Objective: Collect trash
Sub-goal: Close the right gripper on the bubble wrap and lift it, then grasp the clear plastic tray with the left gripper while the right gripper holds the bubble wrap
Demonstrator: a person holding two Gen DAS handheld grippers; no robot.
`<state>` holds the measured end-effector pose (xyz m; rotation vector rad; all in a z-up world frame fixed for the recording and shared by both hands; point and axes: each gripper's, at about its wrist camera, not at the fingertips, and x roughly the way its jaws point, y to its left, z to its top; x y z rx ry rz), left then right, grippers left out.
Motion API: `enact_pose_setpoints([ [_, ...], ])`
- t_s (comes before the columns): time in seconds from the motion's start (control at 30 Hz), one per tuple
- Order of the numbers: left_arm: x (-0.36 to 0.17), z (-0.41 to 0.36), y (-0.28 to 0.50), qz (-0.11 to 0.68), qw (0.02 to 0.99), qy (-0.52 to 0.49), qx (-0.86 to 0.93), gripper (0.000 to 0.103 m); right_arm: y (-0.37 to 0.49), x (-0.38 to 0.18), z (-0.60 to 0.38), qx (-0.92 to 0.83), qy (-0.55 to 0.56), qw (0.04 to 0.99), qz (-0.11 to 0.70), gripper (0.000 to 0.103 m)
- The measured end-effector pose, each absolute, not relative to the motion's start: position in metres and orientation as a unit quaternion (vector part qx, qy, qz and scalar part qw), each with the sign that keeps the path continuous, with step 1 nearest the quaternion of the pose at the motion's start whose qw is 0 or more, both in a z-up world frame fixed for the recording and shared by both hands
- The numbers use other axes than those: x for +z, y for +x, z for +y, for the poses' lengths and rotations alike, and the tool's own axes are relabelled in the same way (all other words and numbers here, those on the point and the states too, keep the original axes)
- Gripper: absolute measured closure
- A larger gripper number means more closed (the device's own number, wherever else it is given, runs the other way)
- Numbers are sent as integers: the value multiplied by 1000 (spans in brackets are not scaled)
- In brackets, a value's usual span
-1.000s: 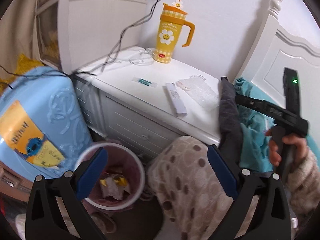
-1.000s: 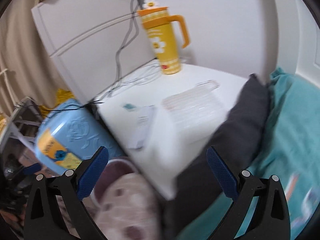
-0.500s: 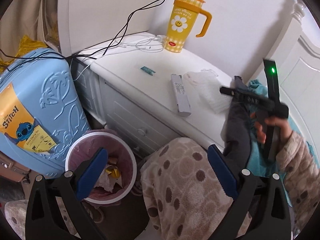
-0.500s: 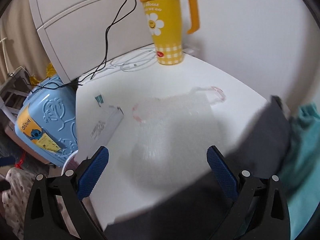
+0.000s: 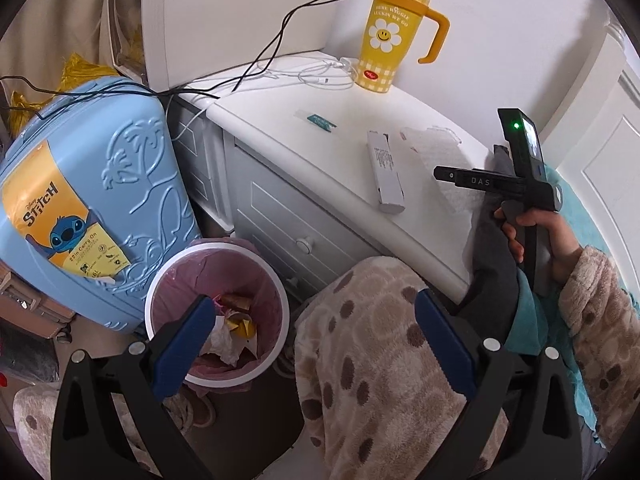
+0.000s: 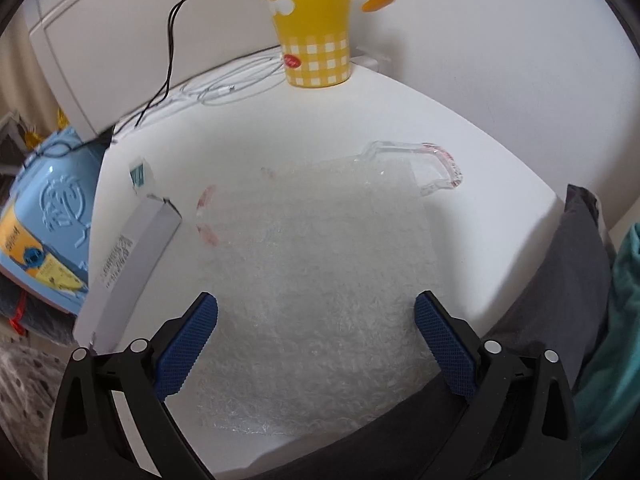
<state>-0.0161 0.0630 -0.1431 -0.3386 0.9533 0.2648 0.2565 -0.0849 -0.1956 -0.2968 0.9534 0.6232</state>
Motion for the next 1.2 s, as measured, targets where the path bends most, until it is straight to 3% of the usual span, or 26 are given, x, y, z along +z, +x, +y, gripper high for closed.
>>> enact_pose_setpoints([
  [0.23, -143, 50, -16, 458, 869, -149, 118, 5, 255, -195, -82, 294, -156, 833, 442, 9],
  [0.4, -141, 48, -21, 454, 871, -150, 118, 5, 252, -191, -88, 291, -148, 841, 431, 31],
  [0.5, -142, 47, -23, 453, 870, -151, 121, 5, 248, -188, -88, 299, -146, 844, 421, 62],
  [0.57, -141, 47, -25, 452, 870, -153, 123, 5, 247, -187, -88, 305, -142, 842, 422, 94],
  [0.73, -136, 48, -26, 443, 875, -152, 125, 5, 250, -180, -100, 321, -89, 838, 432, 99],
  [0.93, -123, 48, -16, 430, 888, -127, 103, 5, 236, -129, -149, 354, 46, 844, 400, 99],
  [1.2, -101, 40, 54, 424, 905, -12, 4, 5, 201, -95, -206, 375, 78, 845, 372, 99],
])
